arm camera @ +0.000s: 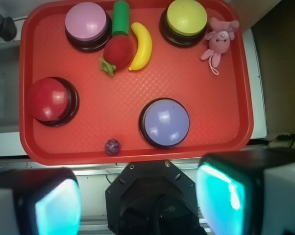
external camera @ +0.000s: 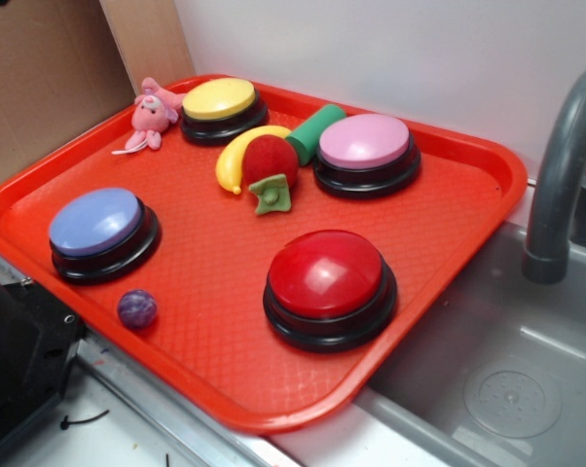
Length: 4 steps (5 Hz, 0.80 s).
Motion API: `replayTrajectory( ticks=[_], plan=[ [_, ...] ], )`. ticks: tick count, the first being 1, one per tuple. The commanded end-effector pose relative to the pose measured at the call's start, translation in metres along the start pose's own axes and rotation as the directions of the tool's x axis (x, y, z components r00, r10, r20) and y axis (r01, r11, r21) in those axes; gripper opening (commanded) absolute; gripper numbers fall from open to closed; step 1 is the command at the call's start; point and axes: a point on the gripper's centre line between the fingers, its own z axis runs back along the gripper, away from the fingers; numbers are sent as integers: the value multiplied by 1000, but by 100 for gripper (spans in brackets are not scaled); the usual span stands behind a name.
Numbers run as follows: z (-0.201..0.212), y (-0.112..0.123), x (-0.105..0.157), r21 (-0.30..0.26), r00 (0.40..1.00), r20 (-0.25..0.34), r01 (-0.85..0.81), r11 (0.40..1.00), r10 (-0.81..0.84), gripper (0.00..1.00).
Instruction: Push the purple button.
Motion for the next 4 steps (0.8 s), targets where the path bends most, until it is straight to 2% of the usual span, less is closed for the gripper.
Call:
replayTrajectory(
  ticks=[1, 2, 3, 4],
  plan=[
    [0, 0, 0, 0, 1000, 0, 0, 1000, 0, 100],
    [-26, 46, 5, 16, 986, -15, -164, 986, 165, 100],
    [-50, 63, 10, 60, 957, -32, -286, 956, 288, 100],
    [-85, 66, 20, 99, 955, -32, -292, 951, 296, 100]
  ],
)
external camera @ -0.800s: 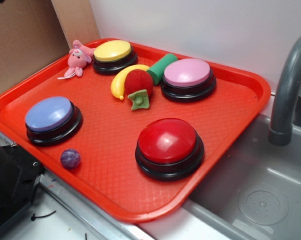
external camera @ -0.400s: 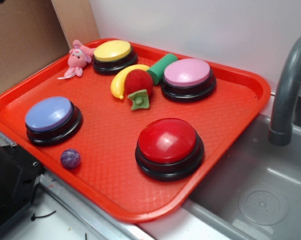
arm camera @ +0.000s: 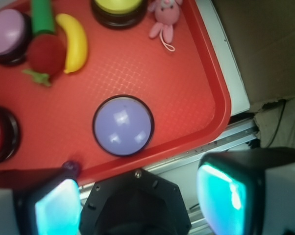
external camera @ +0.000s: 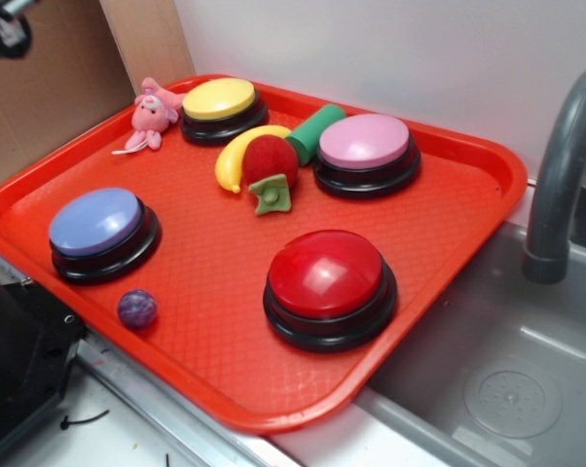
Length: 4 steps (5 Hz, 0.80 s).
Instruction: Push the purple button.
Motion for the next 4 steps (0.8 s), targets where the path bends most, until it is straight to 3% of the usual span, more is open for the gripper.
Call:
replayTrajectory(
  ticks=[1, 2, 3, 4],
  plan=[
    [-63, 5, 14, 76, 999, -41, 20, 997, -17, 100],
    [-94, 10, 11, 114, 999, -33, 31, 993, -27, 100],
    [-113, 5, 13, 59, 994, 5, 106, 993, -107, 100],
    [-127, -2, 15, 31, 985, 0, 171, 985, -171, 100]
  ],
)
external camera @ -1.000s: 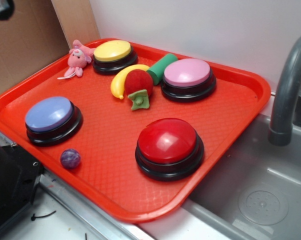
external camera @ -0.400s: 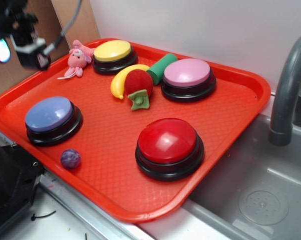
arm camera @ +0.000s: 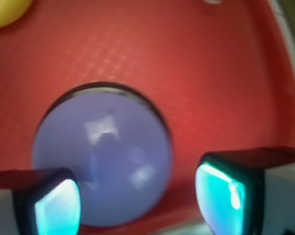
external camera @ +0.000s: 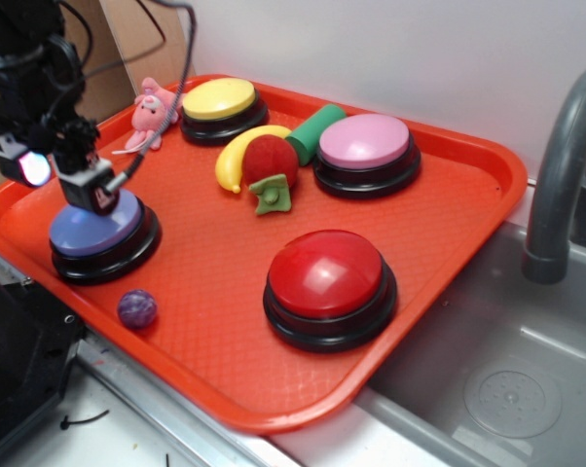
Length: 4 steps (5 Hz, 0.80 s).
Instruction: Push the purple button.
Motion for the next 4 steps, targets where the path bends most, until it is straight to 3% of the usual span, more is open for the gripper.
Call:
replayTrajectory(
  ticks=[1, 2, 4],
  plan=[
    [-14, -7, 8, 11, 997, 11, 80, 997, -80, 100],
    [-15, -10, 8, 13, 997, -9, 83, 996, -82, 100],
    [35, 0, 7, -21, 999, 31, 36, 999, -35, 100]
  ],
)
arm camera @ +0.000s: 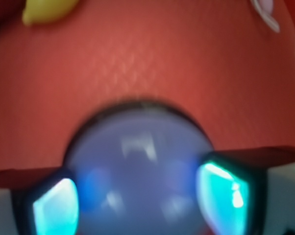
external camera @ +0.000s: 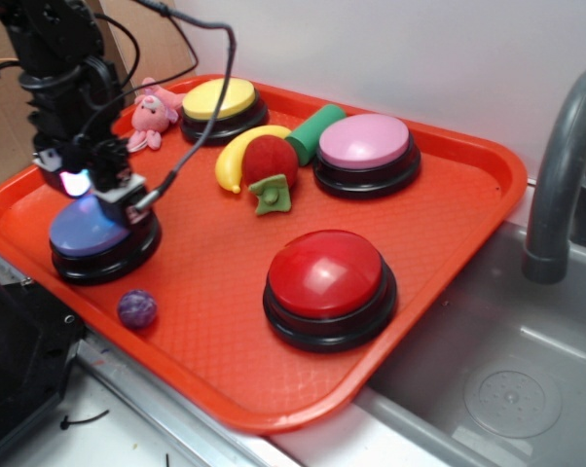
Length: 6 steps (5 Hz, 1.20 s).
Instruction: Push the purple button.
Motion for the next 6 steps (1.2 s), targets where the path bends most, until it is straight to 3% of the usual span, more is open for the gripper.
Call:
replayTrajectory(
  ticks=[1, 3, 6],
  plan=[
    [49, 15, 0, -35, 995, 72, -65, 997, 67, 100],
    [66, 24, -4, -55, 992, 79, -93, 994, 97, 100],
    [93, 30, -6, -39, 989, 98, -109, 993, 112, 100]
  ],
)
